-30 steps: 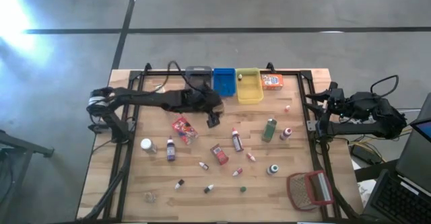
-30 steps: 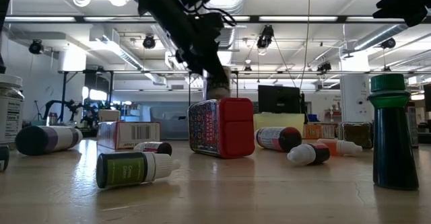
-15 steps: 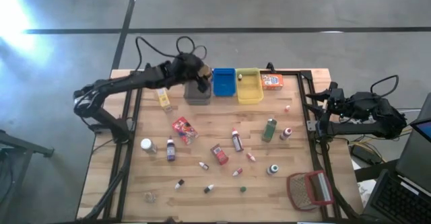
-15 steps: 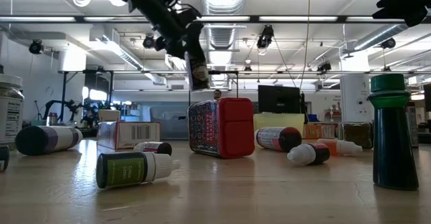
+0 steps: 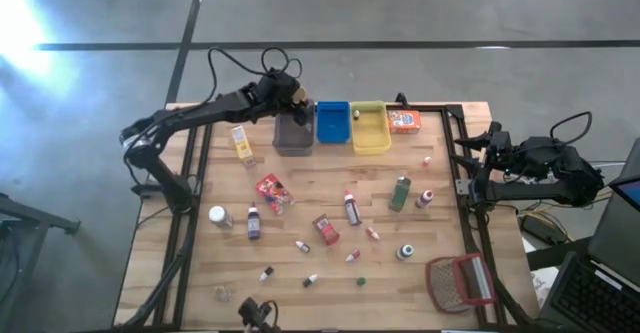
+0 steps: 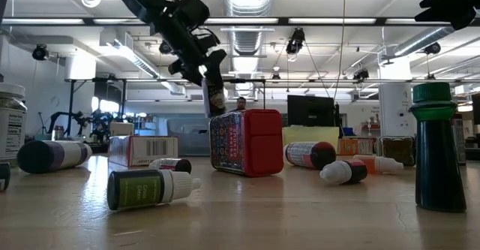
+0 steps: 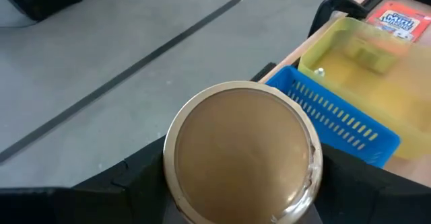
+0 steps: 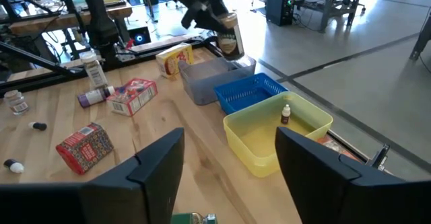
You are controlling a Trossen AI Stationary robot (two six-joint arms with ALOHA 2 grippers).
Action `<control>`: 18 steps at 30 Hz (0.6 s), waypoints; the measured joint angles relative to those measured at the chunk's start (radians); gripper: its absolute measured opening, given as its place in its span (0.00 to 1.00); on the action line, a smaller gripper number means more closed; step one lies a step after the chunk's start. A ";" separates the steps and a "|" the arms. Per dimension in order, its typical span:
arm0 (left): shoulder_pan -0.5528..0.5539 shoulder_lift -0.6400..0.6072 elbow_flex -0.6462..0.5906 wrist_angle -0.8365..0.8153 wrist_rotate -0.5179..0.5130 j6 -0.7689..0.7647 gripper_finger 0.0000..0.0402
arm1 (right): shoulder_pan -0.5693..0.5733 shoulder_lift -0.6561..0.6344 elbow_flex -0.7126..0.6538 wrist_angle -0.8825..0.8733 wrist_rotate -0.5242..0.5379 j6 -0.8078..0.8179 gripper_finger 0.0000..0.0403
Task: Pick & Place Kitchen Items
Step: Put the gold spice bottle into the black bin
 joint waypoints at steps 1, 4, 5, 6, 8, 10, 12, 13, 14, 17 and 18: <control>0.001 0.011 0.000 0.004 0.000 0.000 0.73 | 0.000 0.000 0.000 0.000 0.000 0.000 0.57; 0.010 0.036 0.000 0.020 0.001 0.000 0.73 | 0.000 0.000 0.000 0.000 0.000 0.000 0.59; 0.014 0.043 0.000 0.020 0.001 -0.002 0.73 | 0.000 0.000 0.000 0.000 0.000 0.000 0.60; 0.019 0.050 0.000 0.022 0.000 -0.005 0.73 | 0.000 0.000 0.000 0.000 0.000 0.000 0.60; 0.028 0.066 0.000 0.026 0.000 -0.010 0.73 | 0.000 0.000 0.000 0.000 0.000 0.000 0.62; 0.034 0.081 0.000 0.028 0.000 -0.015 0.73 | 0.000 0.000 0.000 0.000 0.000 0.000 0.63; 0.038 0.094 0.000 0.037 0.000 -0.020 0.73 | 0.000 0.000 0.000 0.000 0.000 0.000 0.64; 0.041 0.101 0.000 0.039 0.001 -0.021 0.73 | 0.000 0.000 0.000 0.000 0.000 0.000 0.65; 0.042 0.110 0.000 0.043 0.002 -0.022 0.73 | 0.000 0.000 0.000 0.000 0.000 0.000 0.66; 0.044 0.136 0.000 0.052 0.006 -0.030 0.73 | 0.000 0.000 0.000 0.000 0.000 0.000 0.68; 0.046 0.143 0.000 0.058 0.013 -0.036 0.73 | 0.000 0.000 0.000 0.000 0.000 0.000 0.68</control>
